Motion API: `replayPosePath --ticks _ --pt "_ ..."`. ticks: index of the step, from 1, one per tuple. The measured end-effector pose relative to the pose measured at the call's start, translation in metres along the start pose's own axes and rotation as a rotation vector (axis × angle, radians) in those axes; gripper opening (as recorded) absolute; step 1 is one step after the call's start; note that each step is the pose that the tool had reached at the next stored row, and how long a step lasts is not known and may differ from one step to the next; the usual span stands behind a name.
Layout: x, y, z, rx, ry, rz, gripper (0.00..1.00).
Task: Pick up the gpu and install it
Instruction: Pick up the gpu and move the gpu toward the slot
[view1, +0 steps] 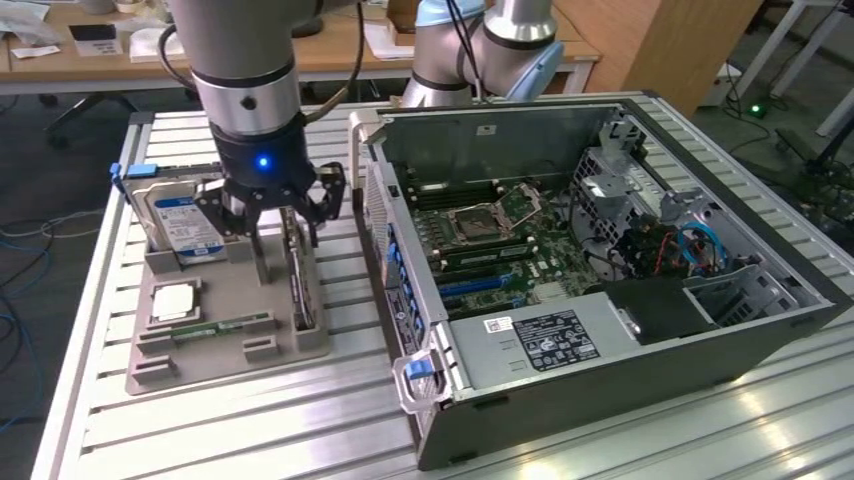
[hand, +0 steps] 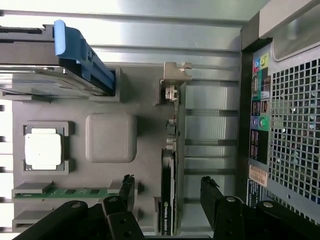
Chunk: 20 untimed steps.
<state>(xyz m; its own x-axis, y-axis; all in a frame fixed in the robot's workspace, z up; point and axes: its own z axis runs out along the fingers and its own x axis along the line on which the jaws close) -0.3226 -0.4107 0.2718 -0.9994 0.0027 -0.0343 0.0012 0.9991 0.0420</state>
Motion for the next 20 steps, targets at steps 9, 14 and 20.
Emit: replayPosePath --ticks 9,14,20 --pt "-0.002 -0.0006 0.0164 0.0003 -0.0012 0.011 0.64" --pt "-0.003 -0.0016 0.0255 0.0004 -0.0014 0.012 0.64" --pt "-0.004 -0.0062 0.0360 0.0004 -0.0014 0.013 0.64"
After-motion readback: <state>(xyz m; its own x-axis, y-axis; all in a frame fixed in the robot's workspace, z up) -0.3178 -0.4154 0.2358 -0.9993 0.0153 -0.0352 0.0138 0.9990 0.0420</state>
